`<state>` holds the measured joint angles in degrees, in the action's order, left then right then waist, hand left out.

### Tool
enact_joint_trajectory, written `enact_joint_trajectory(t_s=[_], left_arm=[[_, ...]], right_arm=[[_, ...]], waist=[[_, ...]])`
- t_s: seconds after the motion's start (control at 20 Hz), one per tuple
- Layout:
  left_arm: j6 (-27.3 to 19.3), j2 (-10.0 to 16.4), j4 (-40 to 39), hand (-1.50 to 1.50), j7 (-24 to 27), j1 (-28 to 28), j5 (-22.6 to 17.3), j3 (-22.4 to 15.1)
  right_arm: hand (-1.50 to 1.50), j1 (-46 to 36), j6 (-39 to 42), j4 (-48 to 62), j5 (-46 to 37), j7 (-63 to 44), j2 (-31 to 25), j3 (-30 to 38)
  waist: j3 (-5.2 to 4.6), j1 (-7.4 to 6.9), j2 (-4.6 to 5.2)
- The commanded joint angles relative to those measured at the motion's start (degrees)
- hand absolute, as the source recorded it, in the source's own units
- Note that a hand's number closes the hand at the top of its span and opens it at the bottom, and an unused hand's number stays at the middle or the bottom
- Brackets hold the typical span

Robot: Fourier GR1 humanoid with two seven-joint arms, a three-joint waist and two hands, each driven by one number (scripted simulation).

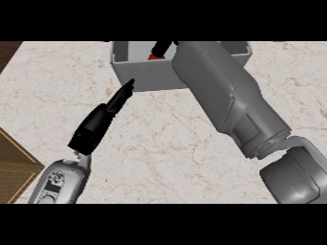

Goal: Pick the bell pepper from the cutting board and place it in the cardboard box

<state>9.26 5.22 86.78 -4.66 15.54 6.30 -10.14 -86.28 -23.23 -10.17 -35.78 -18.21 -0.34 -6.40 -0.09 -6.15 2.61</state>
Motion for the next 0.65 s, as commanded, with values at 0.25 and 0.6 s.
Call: enact_joint_trajectory(t_s=[0.25,0.6], left_arm=[[-0.1,-0.2,0.2,0.00,0.1,-0.2,0.4,-0.2],[-1.4,0.1,-1.5,0.00,0.1,0.7,1.3,1.2]], right_arm=[[-1.50,4.8,-9.2,-5.4,9.7,13.2,-1.1,10.6],[-1.50,8.8,-9.4,-11.0,20.8,25.7,-3.3,21.8]], waist=[[0.19,0.35,-0.02],[0.20,2.31,-0.58]])
